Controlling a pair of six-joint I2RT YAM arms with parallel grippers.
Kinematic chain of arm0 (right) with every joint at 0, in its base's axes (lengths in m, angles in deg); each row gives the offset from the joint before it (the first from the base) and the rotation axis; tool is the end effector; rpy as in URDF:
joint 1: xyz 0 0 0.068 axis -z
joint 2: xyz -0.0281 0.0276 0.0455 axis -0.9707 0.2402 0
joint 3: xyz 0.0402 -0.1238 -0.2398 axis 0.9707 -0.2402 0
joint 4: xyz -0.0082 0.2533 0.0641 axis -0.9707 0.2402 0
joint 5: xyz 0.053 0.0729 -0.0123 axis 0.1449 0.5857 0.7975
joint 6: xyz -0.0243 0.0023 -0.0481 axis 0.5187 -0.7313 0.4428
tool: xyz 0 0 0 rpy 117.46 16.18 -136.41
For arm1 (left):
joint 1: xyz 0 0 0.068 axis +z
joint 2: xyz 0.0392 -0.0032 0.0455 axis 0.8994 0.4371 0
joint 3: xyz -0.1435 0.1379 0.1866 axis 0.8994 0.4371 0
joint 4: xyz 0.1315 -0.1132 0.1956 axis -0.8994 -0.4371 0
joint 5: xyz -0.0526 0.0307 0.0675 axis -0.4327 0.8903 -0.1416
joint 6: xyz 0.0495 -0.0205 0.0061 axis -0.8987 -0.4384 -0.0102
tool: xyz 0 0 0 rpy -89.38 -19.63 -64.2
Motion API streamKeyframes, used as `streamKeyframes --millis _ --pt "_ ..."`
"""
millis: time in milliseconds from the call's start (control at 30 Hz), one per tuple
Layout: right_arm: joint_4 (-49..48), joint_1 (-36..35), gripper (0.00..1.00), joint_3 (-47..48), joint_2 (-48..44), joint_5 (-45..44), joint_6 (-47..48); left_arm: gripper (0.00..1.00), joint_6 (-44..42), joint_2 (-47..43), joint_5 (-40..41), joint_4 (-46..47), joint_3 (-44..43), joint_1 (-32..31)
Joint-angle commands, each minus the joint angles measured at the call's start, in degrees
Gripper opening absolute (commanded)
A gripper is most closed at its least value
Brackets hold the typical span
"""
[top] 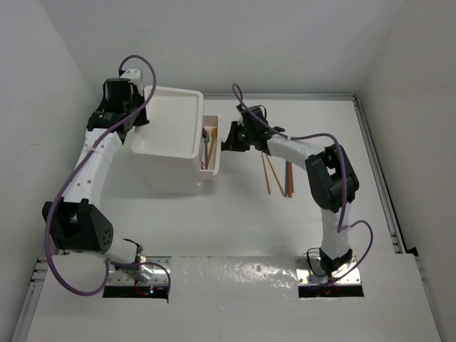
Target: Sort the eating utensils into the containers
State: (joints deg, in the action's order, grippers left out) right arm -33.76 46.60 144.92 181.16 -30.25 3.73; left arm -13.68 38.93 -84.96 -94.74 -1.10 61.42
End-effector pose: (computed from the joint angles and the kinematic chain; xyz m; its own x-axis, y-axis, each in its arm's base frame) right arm 0.3912 0.2302 0.1892 -0.8294 0.2660 -0.4912 -0.1092 0.7851 0.6096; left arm 0.3278 -0.0125 0.3709 -0.5650 0.0644 -0.8226 0.0040 0.9971 0.0754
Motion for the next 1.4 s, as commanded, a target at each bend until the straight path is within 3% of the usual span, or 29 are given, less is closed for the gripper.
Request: streamKeyframes --millis 0,500,667,800,967,1133,1367 --pt "-3.9 -1.7 0.14 4.5 0.6 1.2 -2.5 0.05 1.2 3.6 -1.2 -0.4 2.8 -1.7" --pt "-5.4 -7.5 0.19 14.7 8.1 5.2 -8.2 0.02 1.7 2.5 -1.3 0.2 5.3 -2.0" --pt "-4.8 -6.6 0.24 10.5 4.4 3.4 -5.5 0.01 1.7 1.4 0.8 0.6 6.2 -1.7" --pt "-6.2 -3.9 0.34 4.0 0.7 3.3 -6.3 0.00 1.7 1.2 1.4 0.5 6.2 -1.7" --pt "-13.0 0.7 0.44 -5.5 -3.2 7.1 -10.3 0.00 3.7 0.9 1.8 0.3 6.9 -1.7" --pt "-17.8 1.6 0.49 -8.6 -1.6 12.5 -13.3 0.00 4.1 0.4 2.1 -0.1 7.0 -1.7" --pt "-38.2 2.4 0.54 -12.9 4.9 21.7 -24.0 0.00 4.4 -0.6 3.8 -1.3 7.0 -1.6"
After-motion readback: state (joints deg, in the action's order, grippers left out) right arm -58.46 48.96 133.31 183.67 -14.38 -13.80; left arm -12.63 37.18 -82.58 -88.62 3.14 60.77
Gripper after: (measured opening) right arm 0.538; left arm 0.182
